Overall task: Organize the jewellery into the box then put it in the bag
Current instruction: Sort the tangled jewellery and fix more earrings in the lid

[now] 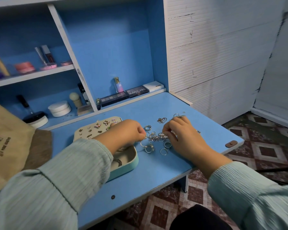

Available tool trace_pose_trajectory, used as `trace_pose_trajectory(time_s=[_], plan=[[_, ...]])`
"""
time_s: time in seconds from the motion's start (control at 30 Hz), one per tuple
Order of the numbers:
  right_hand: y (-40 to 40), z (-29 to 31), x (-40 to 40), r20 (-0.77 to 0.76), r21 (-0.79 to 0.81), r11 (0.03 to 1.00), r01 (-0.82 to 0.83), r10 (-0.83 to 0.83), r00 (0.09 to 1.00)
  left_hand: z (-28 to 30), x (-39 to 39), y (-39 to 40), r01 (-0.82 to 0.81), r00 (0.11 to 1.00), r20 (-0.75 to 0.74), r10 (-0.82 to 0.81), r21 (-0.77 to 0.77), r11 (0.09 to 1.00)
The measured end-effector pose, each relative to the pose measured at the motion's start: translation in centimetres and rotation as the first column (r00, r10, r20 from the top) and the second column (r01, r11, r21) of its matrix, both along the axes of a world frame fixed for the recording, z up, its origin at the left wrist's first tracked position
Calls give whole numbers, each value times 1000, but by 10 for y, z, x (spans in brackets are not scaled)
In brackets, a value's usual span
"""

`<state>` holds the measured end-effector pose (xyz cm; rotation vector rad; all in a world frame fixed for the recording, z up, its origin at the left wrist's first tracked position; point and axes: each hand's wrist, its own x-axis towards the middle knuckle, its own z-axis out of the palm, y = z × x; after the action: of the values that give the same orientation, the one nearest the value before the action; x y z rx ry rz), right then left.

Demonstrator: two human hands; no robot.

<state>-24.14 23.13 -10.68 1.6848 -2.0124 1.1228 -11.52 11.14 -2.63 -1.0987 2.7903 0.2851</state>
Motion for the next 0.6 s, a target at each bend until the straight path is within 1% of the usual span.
trace_pose_trajectory(time_s=[0.17,0.27,0.33,0.6], plan=[[0,1,0,-30,25,999,-22,23,999,4,-3,1,61,994,89,-59,-19,998],[0,2,1,-29,31,999,-28,29,999,6,-8,4,146,973,193,-130,-69,987],[1,2,1,-29,34,999,-26,27,999,8,-12,5,182,954,253,-158,-75,980],[1,3,2,9,78,997,-30,30,1000,11,-20,4,222,887,439,-142,-137,965]])
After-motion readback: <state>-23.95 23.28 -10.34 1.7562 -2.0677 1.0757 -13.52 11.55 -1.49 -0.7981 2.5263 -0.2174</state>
